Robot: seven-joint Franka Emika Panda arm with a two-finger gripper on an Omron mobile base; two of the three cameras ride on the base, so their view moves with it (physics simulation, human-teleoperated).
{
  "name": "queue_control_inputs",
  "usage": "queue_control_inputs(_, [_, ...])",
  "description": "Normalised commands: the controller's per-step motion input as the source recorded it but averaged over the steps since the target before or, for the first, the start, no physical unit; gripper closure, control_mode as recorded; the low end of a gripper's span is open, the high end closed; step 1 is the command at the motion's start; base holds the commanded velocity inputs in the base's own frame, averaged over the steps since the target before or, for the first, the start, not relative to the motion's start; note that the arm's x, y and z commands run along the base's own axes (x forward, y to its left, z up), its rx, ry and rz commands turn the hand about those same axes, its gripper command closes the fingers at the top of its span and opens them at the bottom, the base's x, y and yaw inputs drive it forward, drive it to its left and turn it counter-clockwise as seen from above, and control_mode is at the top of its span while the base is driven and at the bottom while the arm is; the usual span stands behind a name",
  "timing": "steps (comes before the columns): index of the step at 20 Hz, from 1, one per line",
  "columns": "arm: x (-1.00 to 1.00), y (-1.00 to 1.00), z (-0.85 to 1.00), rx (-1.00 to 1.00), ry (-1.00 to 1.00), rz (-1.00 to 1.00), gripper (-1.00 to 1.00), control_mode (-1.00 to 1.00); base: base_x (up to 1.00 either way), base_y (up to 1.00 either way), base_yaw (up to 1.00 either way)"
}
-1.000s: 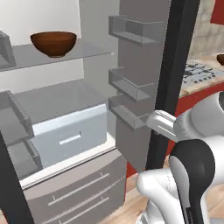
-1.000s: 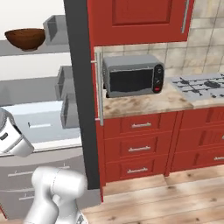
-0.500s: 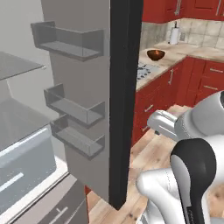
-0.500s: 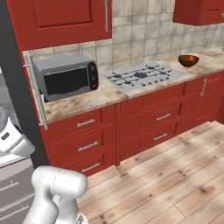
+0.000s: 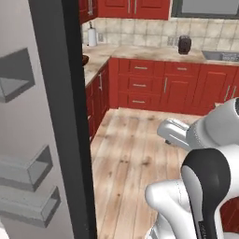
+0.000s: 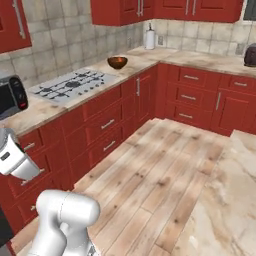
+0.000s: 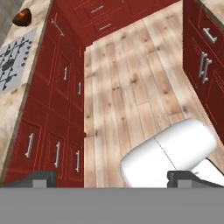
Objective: Place the bowl with the carrot and lime on the second highest shelf of the fridge. Place the bowl with the steak and chicken drumstick on the top shelf of the fridge.
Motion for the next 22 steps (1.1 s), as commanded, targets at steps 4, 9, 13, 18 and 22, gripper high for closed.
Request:
queue_control_inputs(4, [0.0,0.0,0.0,0.0,0.0,0.0,-1.0,1.0,0.77,-0.81,-0.34])
queue_control_inputs(9, [0.0,0.0,0.0,0.0,0.0,0.0,-1.0,1.0,1.0,-0.09,-0.07])
queue_control_inputs(13, [0.0,0.0,0.0,0.0,0.0,0.0,-1.0,1.0,1.0,-0.22,-0.04])
queue_control_inputs(18, [0.0,0.0,0.0,0.0,0.0,0.0,-1.0,1.0,1.0,-0.13,-0.01])
queue_control_inputs(22, [0.0,0.0,0.0,0.0,0.0,0.0,-1.0,1.0,1.0,0.02,0.0])
